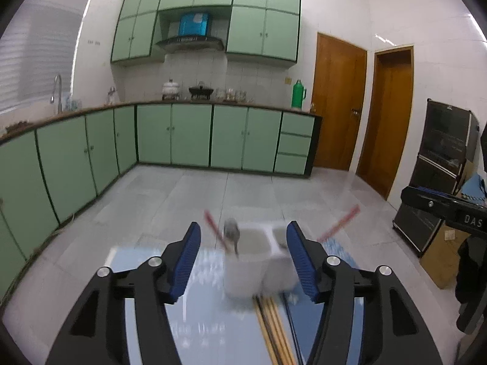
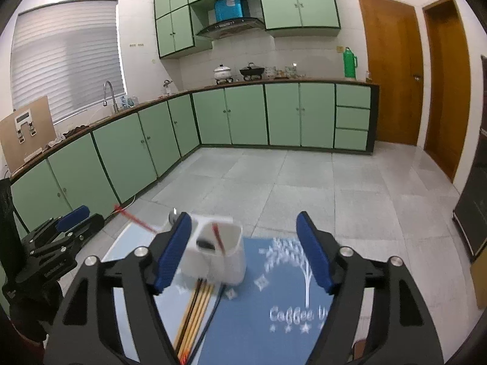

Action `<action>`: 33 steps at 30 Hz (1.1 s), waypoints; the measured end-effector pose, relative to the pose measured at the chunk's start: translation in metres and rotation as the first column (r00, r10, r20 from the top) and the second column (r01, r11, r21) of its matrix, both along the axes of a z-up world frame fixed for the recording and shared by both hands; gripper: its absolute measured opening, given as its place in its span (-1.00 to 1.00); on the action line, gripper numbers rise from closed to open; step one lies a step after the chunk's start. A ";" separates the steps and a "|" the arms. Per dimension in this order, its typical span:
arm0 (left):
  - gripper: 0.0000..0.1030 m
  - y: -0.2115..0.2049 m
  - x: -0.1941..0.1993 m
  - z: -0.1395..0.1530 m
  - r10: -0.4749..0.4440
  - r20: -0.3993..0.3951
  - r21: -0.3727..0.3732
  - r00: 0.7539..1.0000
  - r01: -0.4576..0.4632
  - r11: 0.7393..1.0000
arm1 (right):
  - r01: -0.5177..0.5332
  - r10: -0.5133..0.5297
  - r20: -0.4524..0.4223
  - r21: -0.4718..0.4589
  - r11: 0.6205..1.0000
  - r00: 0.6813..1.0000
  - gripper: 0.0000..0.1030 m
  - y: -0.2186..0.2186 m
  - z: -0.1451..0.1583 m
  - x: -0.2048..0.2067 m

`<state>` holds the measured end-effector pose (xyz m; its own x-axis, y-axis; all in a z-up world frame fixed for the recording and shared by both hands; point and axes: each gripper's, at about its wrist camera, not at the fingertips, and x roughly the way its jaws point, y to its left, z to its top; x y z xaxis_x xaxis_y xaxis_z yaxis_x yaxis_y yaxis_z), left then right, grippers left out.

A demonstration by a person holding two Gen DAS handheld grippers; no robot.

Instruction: Organize utensils

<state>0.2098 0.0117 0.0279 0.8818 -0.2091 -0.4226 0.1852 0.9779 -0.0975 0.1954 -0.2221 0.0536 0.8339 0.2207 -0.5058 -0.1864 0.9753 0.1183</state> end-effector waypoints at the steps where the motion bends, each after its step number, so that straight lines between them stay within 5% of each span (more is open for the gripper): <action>1: 0.15 0.002 -0.008 -0.010 0.006 -0.024 0.006 1.000 -0.006 1.000 | 0.005 -0.005 -0.005 -0.009 1.000 1.000 0.44 0.000 -0.008 -0.009; 6: 0.23 0.011 -0.037 -0.051 0.034 -0.116 0.015 0.993 -0.032 0.999 | 0.037 -0.039 -0.036 -0.053 0.998 0.999 0.66 0.009 -0.056 -0.050; 18: 0.27 0.013 -0.070 -0.147 0.073 -0.343 0.070 0.936 -0.052 0.996 | 0.013 -0.026 -0.201 -0.064 0.998 0.979 0.70 0.047 -0.156 -0.104; 33: 0.32 0.023 -0.092 -0.180 0.108 -0.420 0.109 0.901 -0.068 0.992 | -0.055 0.007 -0.322 -0.140 0.989 0.947 0.70 0.086 -0.205 -0.125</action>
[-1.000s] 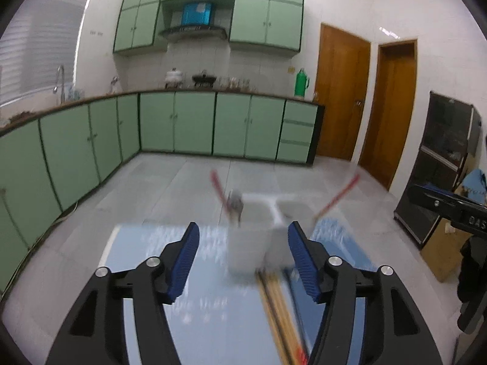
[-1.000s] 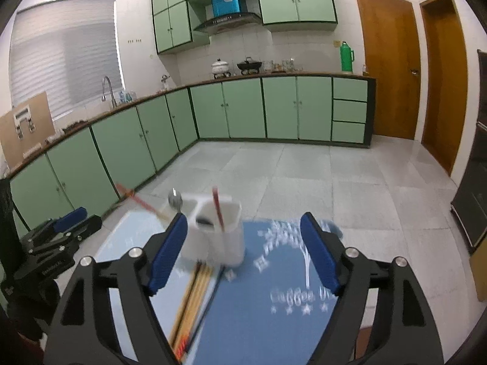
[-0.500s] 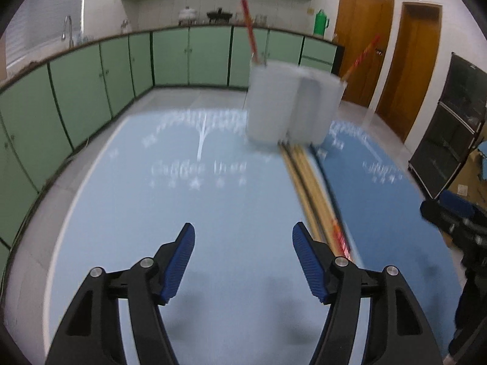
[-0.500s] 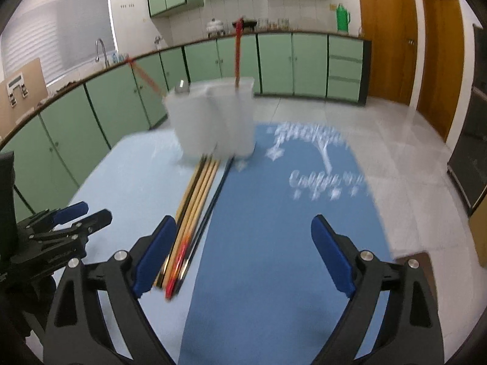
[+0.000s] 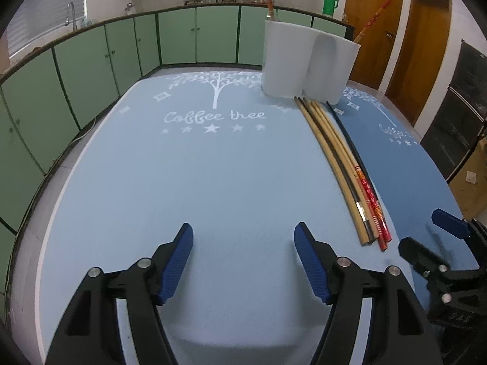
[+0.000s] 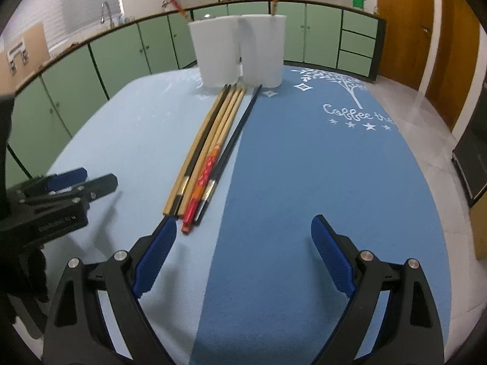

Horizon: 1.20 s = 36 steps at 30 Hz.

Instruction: Organize utensils

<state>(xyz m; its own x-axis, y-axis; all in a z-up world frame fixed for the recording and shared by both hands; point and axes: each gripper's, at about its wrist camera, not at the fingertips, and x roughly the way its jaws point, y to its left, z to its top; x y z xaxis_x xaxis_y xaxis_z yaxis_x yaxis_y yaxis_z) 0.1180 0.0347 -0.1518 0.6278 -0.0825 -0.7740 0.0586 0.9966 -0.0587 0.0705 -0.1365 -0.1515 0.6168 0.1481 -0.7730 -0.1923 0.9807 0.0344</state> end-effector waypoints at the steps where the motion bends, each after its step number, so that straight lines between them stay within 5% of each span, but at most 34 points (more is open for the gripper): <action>1: 0.32 0.000 0.000 0.000 0.002 0.000 0.000 1.000 -0.002 1.000 | 0.000 0.000 0.000 0.000 1.000 1.000 0.70 0.000 0.000 0.000; 21: 0.39 -0.003 0.001 -0.004 -0.001 -0.010 0.001 1.000 0.001 1.000 | 0.066 -0.069 -0.035 -0.092 0.994 0.997 0.70 -0.003 -0.008 0.005; 27: 0.41 -0.003 0.002 -0.004 0.000 -0.009 -0.001 1.000 0.000 1.000 | 0.113 -0.112 -0.057 0.010 0.994 0.992 0.69 -0.028 -0.001 0.006; 36: 0.41 -0.004 0.002 -0.004 -0.001 -0.012 -0.001 1.000 0.001 1.000 | 0.063 -0.065 -0.055 -0.043 0.997 0.996 0.69 -0.007 -0.008 0.015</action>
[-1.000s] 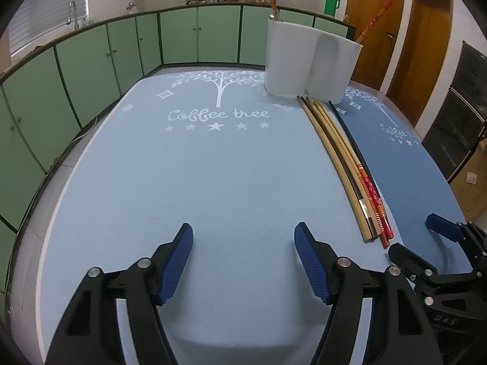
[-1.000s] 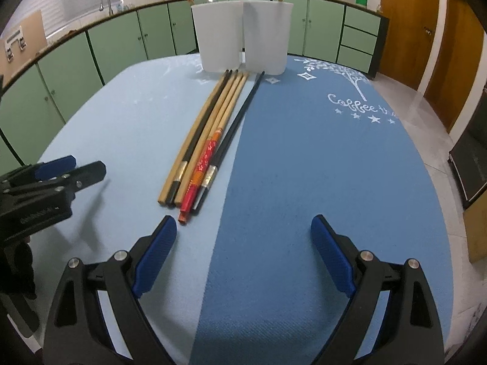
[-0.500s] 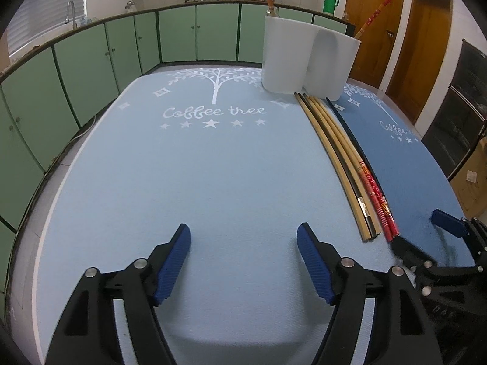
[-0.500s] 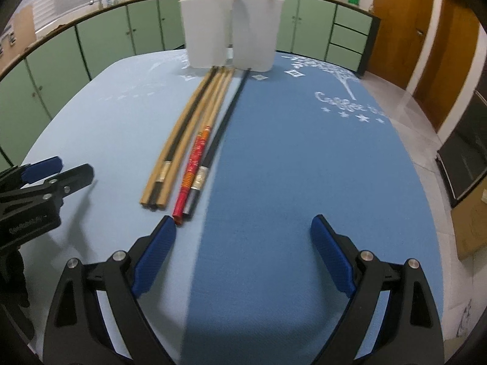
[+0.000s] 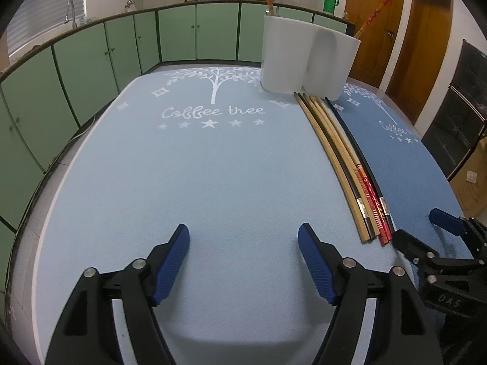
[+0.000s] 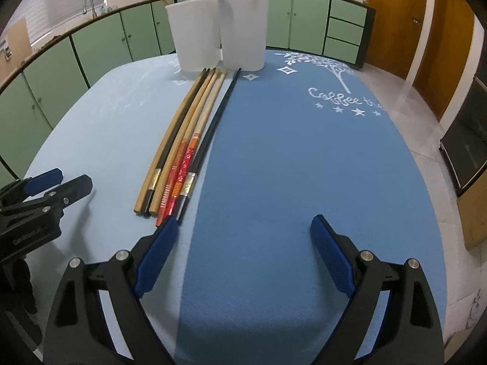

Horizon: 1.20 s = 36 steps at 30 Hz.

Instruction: Organize utensils

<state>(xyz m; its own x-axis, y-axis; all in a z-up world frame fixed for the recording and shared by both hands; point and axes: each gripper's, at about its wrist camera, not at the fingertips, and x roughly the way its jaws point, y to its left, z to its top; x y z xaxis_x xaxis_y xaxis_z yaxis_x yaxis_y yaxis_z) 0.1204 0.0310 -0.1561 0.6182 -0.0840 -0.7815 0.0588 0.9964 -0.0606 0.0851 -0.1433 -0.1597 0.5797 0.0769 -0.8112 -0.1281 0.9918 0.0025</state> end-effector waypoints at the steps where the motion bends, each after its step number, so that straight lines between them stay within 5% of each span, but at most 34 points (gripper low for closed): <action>1: 0.42 0.000 0.000 0.000 0.001 0.000 0.000 1.000 -0.001 1.000 | -0.008 0.008 0.002 -0.010 1.000 1.000 0.69 0.004 0.000 0.000; 13: 0.44 0.003 0.000 -0.001 0.007 -0.001 -0.004 1.000 -0.007 1.000 | 0.029 -0.028 0.017 -0.037 0.999 0.999 0.66 -0.003 0.003 -0.005; 16: 0.44 0.002 0.000 -0.001 0.007 -0.003 -0.003 1.000 -0.007 1.000 | 0.005 -0.005 0.019 0.005 1.000 1.000 0.48 -0.002 0.005 -0.007; 24: 0.44 -0.003 -0.002 0.001 -0.004 -0.005 -0.003 1.000 0.004 1.000 | -0.056 0.054 0.020 0.078 0.995 0.998 -0.86 0.008 0.003 -0.005; 36: 0.44 -0.039 -0.009 0.001 -0.093 -0.007 -0.021 0.996 0.093 0.995 | -0.003 0.001 0.026 0.082 0.997 1.000 -0.89 -0.021 0.004 -0.012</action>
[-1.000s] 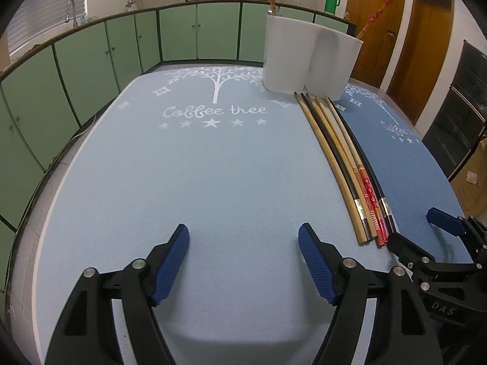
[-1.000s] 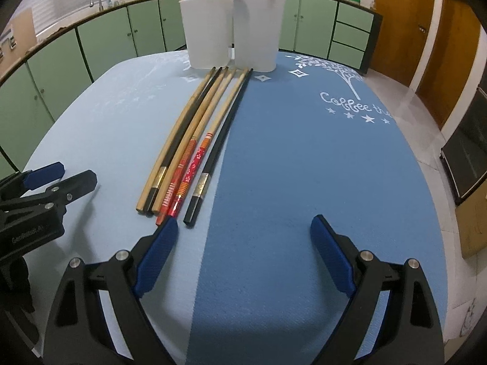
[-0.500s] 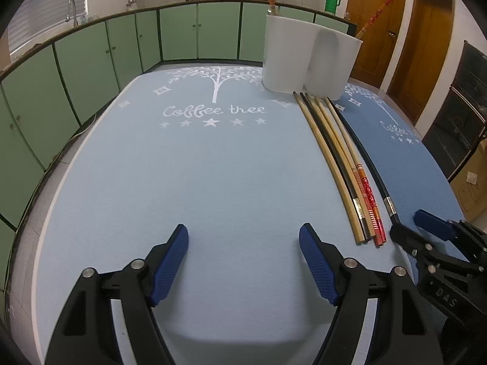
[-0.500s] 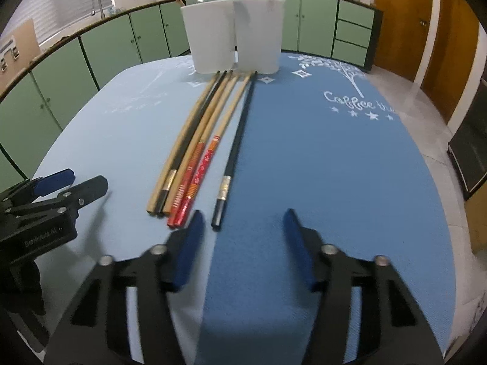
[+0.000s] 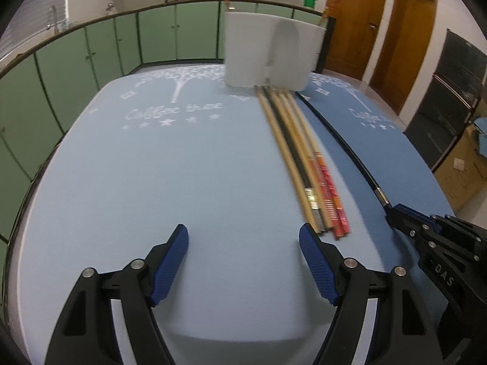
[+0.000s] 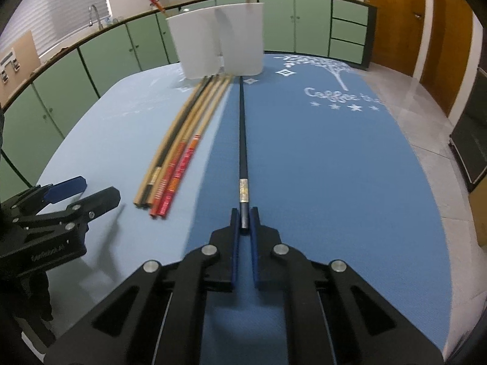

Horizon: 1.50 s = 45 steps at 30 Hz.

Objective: Organize utensils
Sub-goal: 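Close the right tool on a black chopstick end, then close the left tool on the end of a plain wooden chopstick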

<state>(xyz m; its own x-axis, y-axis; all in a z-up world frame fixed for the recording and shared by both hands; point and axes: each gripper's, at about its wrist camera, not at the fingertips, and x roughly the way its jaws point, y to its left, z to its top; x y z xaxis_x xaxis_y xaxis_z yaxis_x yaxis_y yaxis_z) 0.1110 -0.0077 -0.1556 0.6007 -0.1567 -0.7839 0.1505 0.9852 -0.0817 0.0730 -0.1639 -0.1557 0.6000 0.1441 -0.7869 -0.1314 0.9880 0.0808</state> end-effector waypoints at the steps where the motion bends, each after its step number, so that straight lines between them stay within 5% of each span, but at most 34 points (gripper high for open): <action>1: 0.45 -0.004 -0.001 0.000 -0.009 0.001 0.004 1.000 0.009 1.000 | 0.010 -0.010 -0.001 0.003 1.000 1.000 -0.89 -0.004 0.000 -0.001; 18: 0.53 0.000 0.000 -0.005 0.037 0.008 0.103 0.999 -0.037 0.994 | 0.028 -0.028 0.000 0.021 0.999 1.000 -0.87 -0.018 -0.002 -0.002; 25: 0.51 0.012 -0.007 -0.001 0.055 0.016 0.057 0.998 -0.056 0.997 | -0.017 0.016 0.011 0.051 0.999 1.000 -0.59 -0.019 0.001 -0.008; 33: 0.50 0.000 -0.003 -0.002 0.032 0.018 0.044 0.999 -0.032 0.999 | -0.033 0.032 0.016 0.058 0.998 0.999 -0.60 -0.020 0.000 -0.009; 45: -0.18 -0.017 0.004 -0.001 0.002 0.032 0.023 0.999 -0.003 1.000 | -0.033 0.032 0.018 0.035 0.999 0.999 -0.73 -0.019 -0.003 -0.006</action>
<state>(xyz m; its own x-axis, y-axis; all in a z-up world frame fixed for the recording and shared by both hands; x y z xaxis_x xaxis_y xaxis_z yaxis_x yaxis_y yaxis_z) 0.1149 -0.0245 -0.1567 0.6261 -0.1374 -0.7676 0.1502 0.9872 -0.0543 0.0667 -0.1828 -0.1591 0.6079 0.1912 -0.7706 -0.1653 0.9798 0.1127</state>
